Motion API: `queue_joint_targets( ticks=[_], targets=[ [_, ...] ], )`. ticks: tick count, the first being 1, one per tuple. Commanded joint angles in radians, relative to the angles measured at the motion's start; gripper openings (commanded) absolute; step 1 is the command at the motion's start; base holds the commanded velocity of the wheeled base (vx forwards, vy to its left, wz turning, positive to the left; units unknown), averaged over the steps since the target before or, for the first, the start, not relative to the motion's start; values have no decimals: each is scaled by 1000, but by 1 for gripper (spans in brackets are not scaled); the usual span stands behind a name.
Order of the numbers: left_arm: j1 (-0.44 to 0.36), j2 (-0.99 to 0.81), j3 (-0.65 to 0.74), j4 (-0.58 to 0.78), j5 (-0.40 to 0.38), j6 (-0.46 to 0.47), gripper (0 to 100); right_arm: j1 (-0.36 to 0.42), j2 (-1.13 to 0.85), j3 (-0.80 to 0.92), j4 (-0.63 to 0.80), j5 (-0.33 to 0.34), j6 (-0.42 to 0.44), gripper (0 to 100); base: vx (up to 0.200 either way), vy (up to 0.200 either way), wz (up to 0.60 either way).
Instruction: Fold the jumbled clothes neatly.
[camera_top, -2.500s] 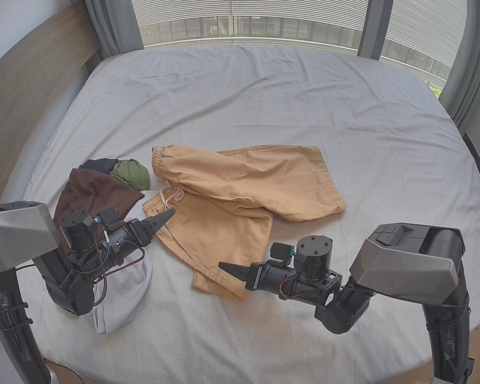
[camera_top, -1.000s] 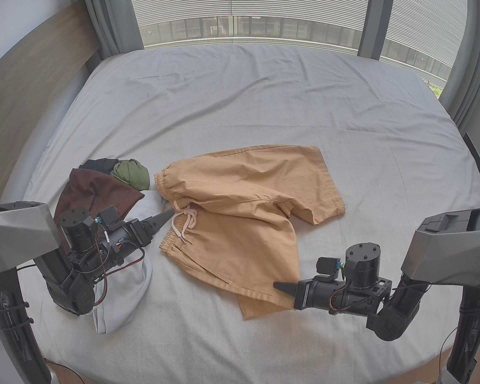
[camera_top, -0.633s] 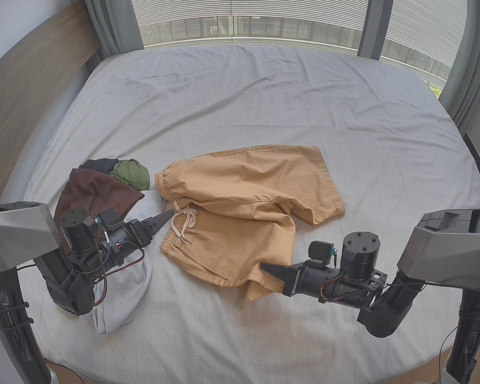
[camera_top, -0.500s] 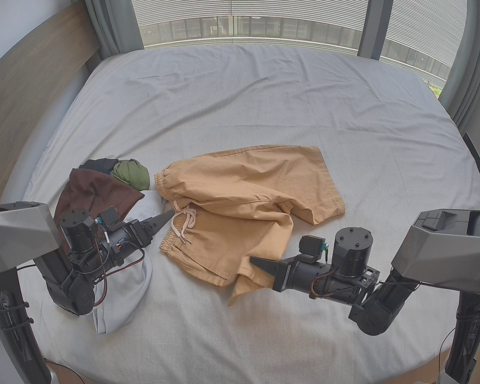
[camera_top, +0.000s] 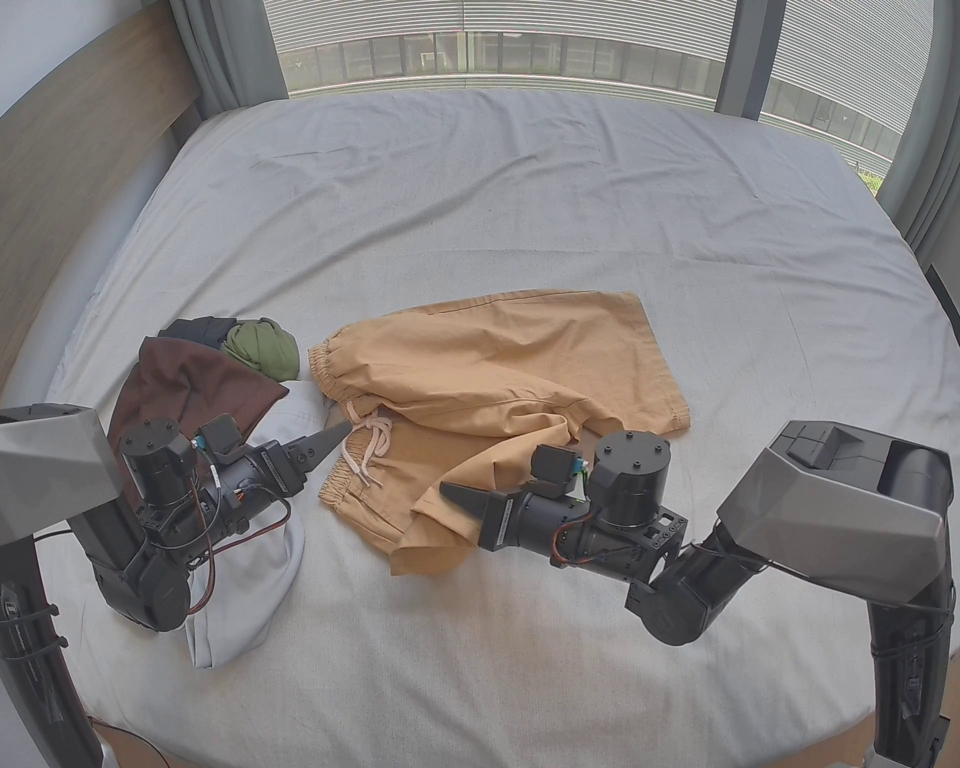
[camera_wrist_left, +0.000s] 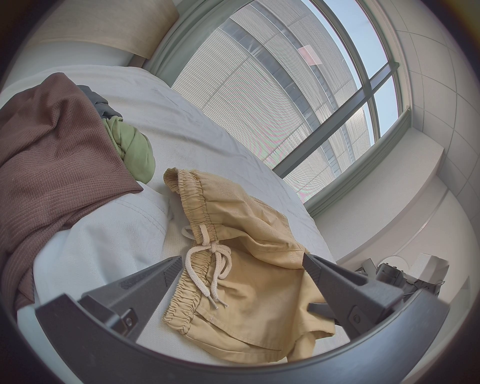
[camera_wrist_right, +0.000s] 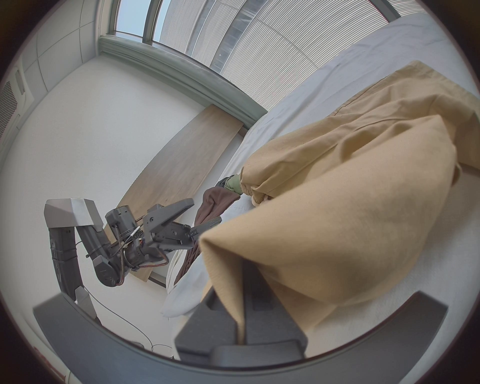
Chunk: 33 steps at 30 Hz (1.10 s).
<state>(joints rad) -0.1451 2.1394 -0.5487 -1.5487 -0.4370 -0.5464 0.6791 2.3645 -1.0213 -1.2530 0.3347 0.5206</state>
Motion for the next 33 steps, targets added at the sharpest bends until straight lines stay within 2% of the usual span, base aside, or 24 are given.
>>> queue_joint_targets(
  ticks=[1, 11, 18, 23, 30, 31, 33],
  targets=[
    [1, 4, 0, -1, 0, -1, 100, 5, 68, -141, 58, 0, 1, 0, 0, 0, 0],
    [2, 4, -5, -1, 0, -4, 100, -1, 162, -431, 210, -9, 6, 0, 0, 0, 0],
    [4, 7, -8, -1, -2, -6, 100, -6, 219, -525, 241, -11, 10, 0, 0, 0, 0],
    [4, 8, -11, -1, 0, -6, 100, -7, 249, -582, 241, -59, 10, 0, 0, 0, 0],
    [4, 8, -10, -1, -2, -6, 100, -6, 245, -583, 241, -71, 10, 0, 0, 0, 0],
    [4, 10, -10, -1, -2, -6, 100, -4, 240, -582, 234, -85, 10, 100, 0, 0, 0],
    [4, 10, -10, -1, -2, -6, 100, -1, 236, -579, 228, -91, 12, 100, 0, 0, 0]
  ],
)
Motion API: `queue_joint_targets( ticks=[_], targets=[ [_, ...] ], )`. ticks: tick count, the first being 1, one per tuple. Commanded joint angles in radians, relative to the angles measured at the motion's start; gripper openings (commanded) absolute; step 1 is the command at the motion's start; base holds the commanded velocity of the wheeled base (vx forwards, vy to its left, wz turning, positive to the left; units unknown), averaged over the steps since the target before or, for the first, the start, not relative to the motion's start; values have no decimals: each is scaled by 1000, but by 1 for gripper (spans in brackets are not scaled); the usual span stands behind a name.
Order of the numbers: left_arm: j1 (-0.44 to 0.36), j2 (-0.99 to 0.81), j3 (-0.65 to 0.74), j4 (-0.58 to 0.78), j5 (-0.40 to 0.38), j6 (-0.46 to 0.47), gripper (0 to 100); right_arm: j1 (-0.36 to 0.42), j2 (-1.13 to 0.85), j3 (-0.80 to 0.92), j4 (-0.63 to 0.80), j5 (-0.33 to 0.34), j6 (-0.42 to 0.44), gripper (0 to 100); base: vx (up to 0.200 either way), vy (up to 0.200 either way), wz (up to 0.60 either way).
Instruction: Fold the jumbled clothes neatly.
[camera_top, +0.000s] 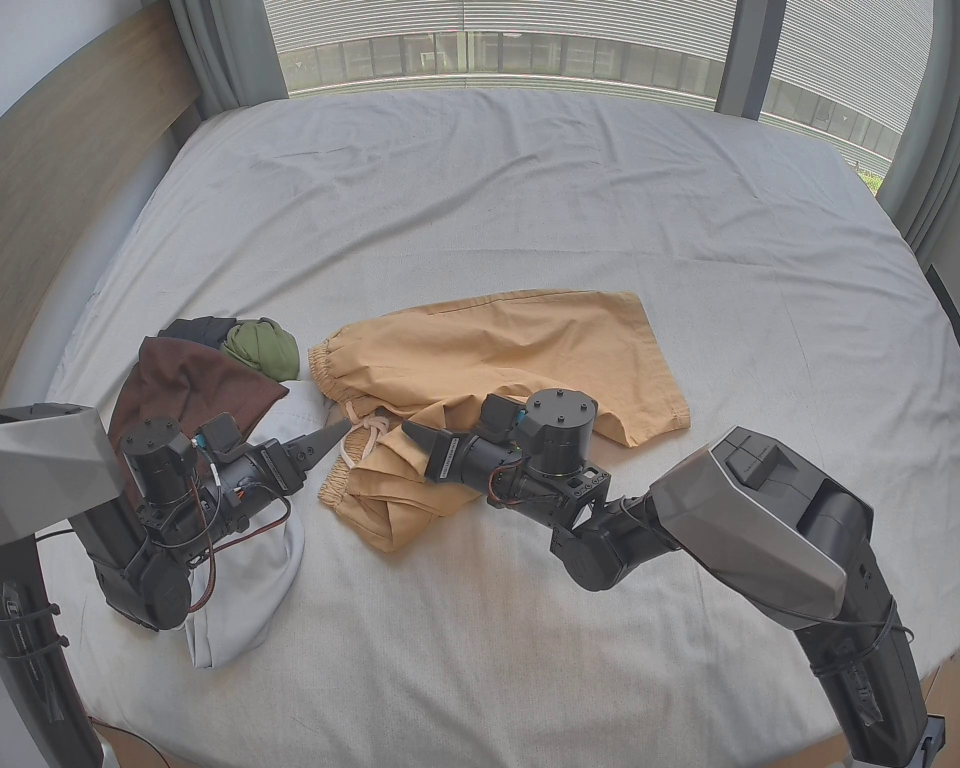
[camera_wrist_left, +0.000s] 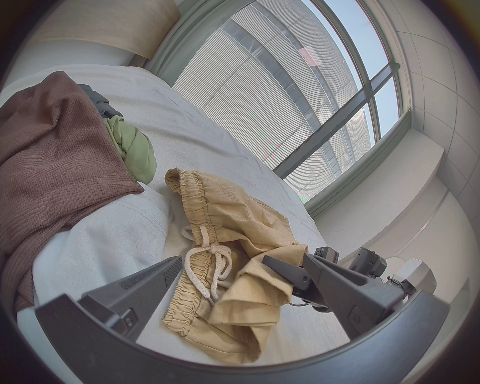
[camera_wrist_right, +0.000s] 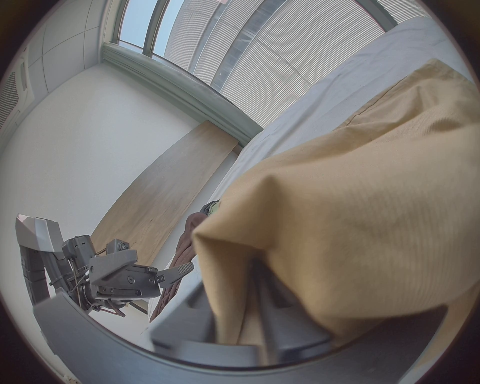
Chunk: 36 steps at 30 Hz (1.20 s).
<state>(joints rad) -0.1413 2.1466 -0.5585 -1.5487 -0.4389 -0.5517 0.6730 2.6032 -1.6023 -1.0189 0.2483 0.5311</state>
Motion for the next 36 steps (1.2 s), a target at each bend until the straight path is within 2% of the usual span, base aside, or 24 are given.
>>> queue_joint_targets(
  ticks=[1, 4, 8, 18, 27, 29, 33, 36],
  targets=[
    [0, 6, 0, -1, 0, -1, 100, 7, -11, 5, -7, -9, 1, 100, 0, 0, 0],
    [2, 9, 0, -1, 0, -1, 100, 13, -71, 41, -13, -46, 10, 100, 0, 0, 0],
    [0, 9, 0, -1, 0, 1, 100, 14, -140, 107, -23, -50, 12, 100, 0, 0, 0],
    [0, 7, 0, -1, 2, 1, 100, -20, -347, 437, -89, -93, -13, 100, 0, 0, 0],
    [2, 7, 0, -2, 2, 1, 100, -26, -357, 656, -201, -96, -31, 100, 0, 0, 0],
    [3, 7, 0, -2, 2, 1, 100, -16, -351, 680, -234, -95, -40, 100, 0, 0, 0],
    [3, 7, 0, -2, 2, 1, 100, 7, -305, 688, -262, -84, -114, 100, 0, 0, 0],
    [3, 7, 0, -2, 2, 1, 100, 23, -302, 687, -260, -72, -120, 100, 0, 0, 0]
  ],
)
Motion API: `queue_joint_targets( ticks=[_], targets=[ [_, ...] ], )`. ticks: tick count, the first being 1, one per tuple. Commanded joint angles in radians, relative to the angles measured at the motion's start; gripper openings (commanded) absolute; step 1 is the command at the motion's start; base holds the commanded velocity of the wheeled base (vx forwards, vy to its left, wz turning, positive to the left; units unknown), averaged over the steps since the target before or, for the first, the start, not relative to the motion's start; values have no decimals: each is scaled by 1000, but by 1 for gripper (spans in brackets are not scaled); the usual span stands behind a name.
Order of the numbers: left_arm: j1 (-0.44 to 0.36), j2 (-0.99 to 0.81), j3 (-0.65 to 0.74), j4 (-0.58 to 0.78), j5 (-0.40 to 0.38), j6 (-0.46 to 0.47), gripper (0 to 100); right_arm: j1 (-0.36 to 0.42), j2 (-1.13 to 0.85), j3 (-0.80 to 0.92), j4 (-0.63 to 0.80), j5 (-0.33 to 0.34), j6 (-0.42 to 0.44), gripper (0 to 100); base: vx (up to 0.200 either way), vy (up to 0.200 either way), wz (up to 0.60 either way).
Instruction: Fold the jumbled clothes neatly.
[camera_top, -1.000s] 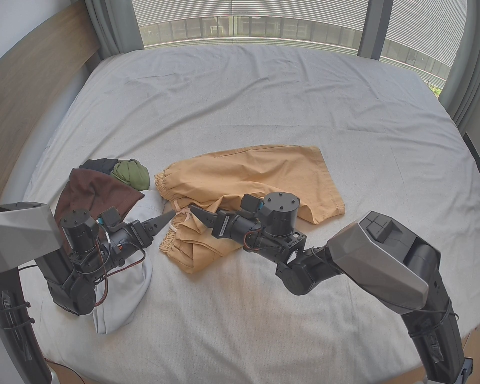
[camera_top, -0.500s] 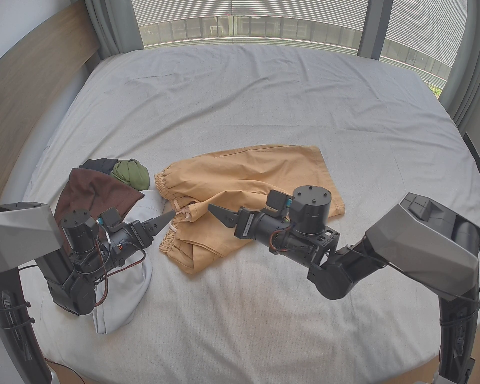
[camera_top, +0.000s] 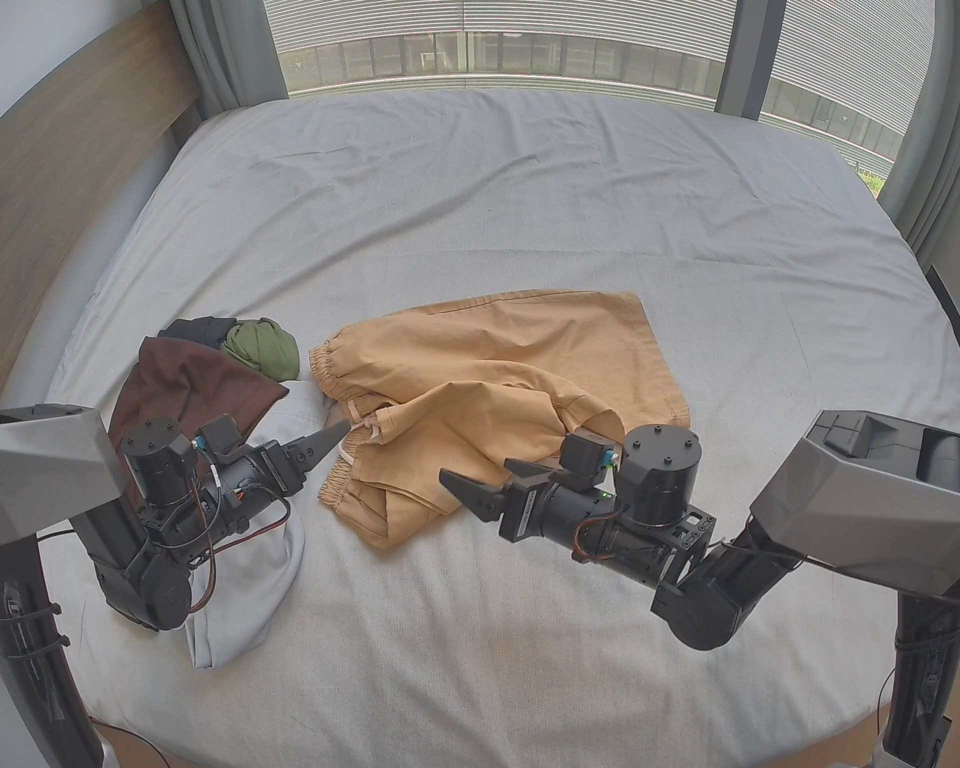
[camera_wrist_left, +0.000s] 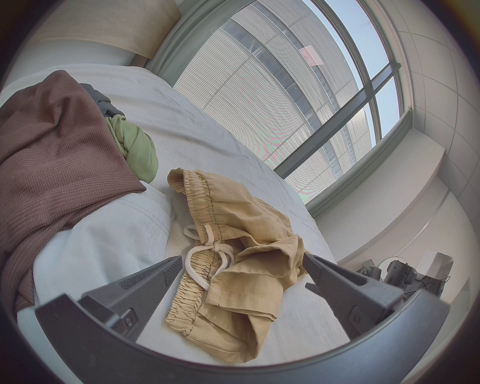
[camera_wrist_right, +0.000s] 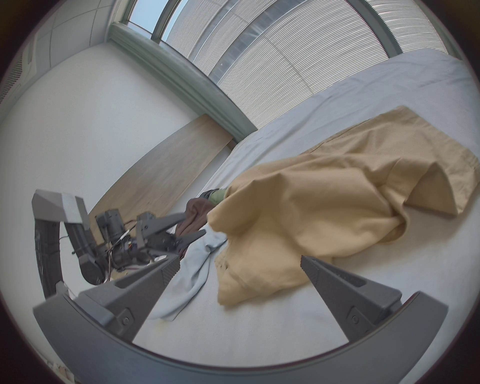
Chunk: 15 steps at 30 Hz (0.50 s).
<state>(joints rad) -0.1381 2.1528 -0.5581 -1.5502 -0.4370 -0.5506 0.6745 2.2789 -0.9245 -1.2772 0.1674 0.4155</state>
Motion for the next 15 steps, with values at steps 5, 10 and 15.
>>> queue_joint_targets(
  ticks=[5, 10, 15],
  targets=[
    [0, -2, 0, -1, 0, 0, 100, 28, 56, -8, 1, 17, -101, 100, 0, 0, 0],
    [0, -4, 1, -1, 0, 0, 100, 31, 97, -48, 7, 47, -195, 100, 0, 0, 0],
    [0, -2, 1, -1, 0, 0, 100, 11, 155, -162, 68, 72, -389, 100, 0, 0, 0]
  ],
)
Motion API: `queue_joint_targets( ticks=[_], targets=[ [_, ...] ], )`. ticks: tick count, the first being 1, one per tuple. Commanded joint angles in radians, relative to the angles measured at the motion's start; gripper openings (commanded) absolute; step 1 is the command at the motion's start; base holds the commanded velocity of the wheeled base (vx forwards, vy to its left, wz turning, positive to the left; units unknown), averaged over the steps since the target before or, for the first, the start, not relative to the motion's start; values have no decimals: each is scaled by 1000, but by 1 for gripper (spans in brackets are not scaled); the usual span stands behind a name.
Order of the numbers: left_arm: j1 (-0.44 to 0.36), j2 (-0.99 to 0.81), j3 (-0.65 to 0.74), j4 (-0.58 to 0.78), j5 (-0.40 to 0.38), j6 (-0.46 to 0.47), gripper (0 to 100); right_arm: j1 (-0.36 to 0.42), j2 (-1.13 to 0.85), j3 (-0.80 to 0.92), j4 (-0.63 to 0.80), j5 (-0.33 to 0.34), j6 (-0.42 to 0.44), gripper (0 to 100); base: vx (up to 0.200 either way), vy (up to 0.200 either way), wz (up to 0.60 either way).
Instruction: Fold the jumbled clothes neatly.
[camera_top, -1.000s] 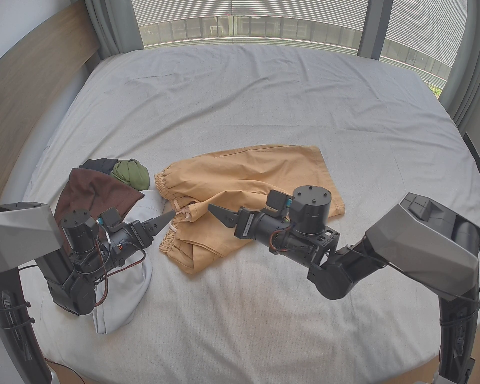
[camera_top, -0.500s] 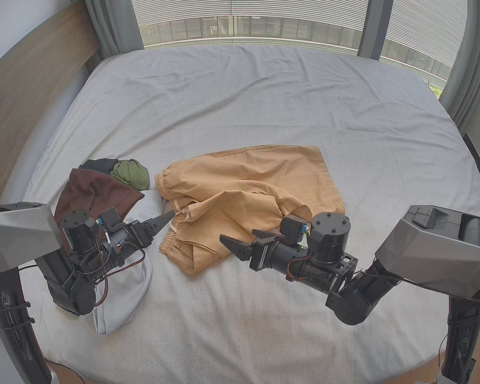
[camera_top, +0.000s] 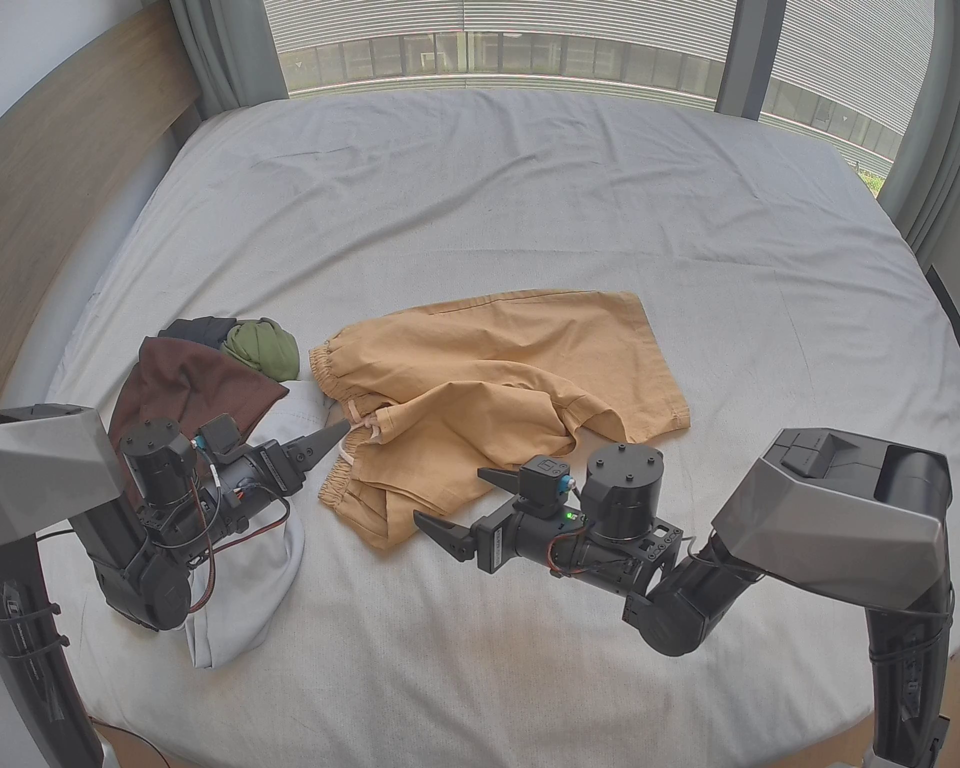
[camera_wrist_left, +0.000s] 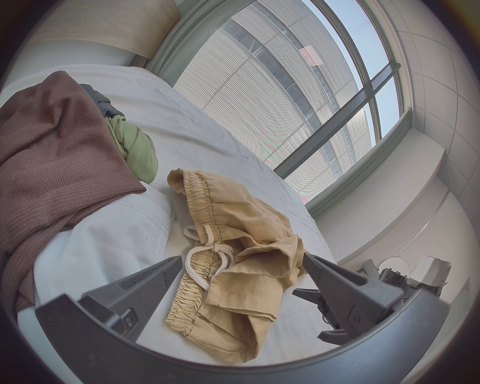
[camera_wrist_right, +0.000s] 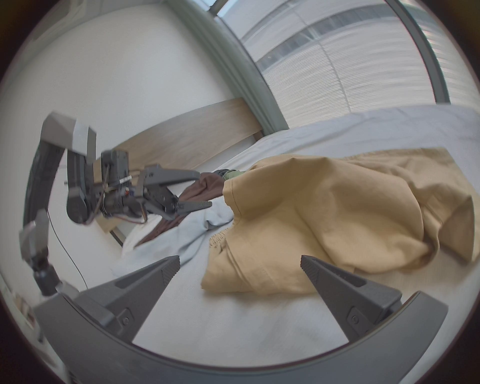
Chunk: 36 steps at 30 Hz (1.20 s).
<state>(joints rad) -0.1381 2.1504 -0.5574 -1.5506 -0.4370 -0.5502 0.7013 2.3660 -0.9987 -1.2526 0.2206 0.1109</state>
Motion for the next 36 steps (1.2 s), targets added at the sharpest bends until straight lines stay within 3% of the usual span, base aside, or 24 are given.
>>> queue_joint_targets(
  ticks=[1, 6, 18, 36],
  targets=[
    [0, 2, 1, 0, 0, 0, 100, -20, 78, -103, 65, 22, -123, 100, 0, 0, 0],
    [0, -1, 2, 0, 0, -2, 100, -19, 90, -169, 165, 23, -257, 100, 0, 0, 0],
    [0, -1, 2, 0, 0, -4, 100, -13, 130, -287, 232, 22, -304, 100, 0, 0, 0],
    [-3, -12, 4, -2, -2, -22, 100, -28, 180, -391, 257, 9, -298, 100, 0, 0, 0]
  ],
)
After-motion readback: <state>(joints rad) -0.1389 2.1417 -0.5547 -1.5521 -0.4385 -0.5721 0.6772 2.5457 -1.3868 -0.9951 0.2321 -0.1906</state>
